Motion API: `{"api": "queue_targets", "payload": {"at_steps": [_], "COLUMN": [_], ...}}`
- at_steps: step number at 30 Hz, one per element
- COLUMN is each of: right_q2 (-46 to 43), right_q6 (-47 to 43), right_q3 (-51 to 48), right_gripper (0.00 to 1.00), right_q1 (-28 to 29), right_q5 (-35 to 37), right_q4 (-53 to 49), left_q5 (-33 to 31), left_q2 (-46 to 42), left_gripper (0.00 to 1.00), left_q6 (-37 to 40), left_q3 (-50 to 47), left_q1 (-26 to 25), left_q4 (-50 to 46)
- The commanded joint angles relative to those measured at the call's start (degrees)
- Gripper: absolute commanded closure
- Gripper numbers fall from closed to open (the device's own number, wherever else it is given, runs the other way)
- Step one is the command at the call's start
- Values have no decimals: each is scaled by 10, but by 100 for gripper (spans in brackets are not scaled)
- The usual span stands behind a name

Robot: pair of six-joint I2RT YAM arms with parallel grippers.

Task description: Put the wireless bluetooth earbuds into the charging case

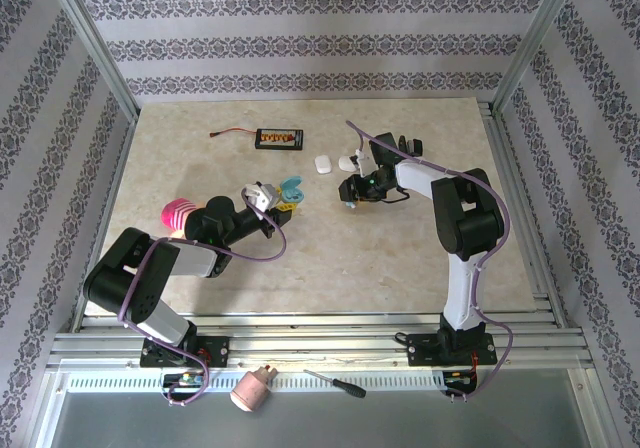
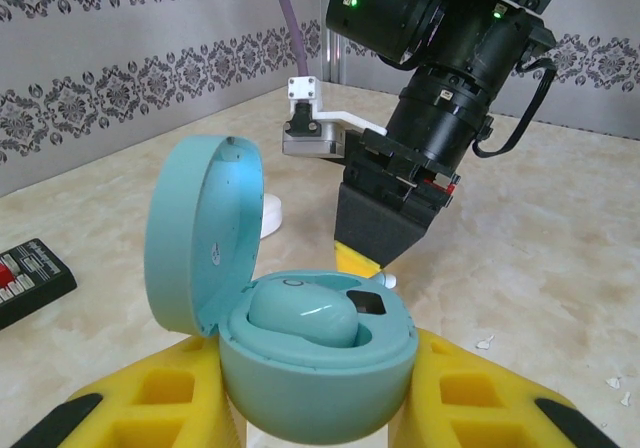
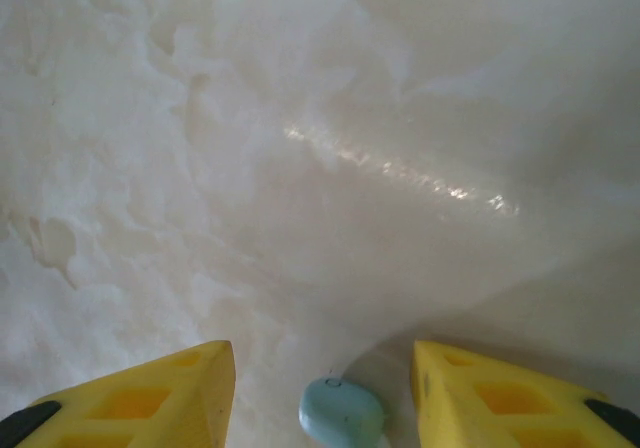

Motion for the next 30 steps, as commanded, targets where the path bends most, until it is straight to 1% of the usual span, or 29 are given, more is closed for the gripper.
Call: {"api": "queue_targets", "payload": {"at_steps": [1,4,13,16,21,26,30], "right_q2": [-8,-22,-53,-59,-68,-93,-101], "right_q6": [-17,-21,-10,-4,9,5,-10], "right_q3": [-5,-18,-49,-56,-69,-75,-61], "right_gripper": [50,50,50,51,51,50,51], "right_q1": [-3,-3,0,1,3,-1,-5], "right_q5": [-23,-16,-32,-46,-92,-64,-31], "right_q4": [-16,-23,-23,-20,-1,1,-20], "left_q5": [5,7,12,11,12,12,11], "left_q2": [-17,-15,-13,-15,-14,-15,-17], "left_gripper": [71,71,71,71,71,71,71], "left_q6": [4,3,-4,-4,-6,-4,-4], "left_q3": [15,17,17,16,16,15,14], "left_q1": [7,7,7,7,7,7,7], "left_q4": [-8,-7,2,1,4,4,5]}}
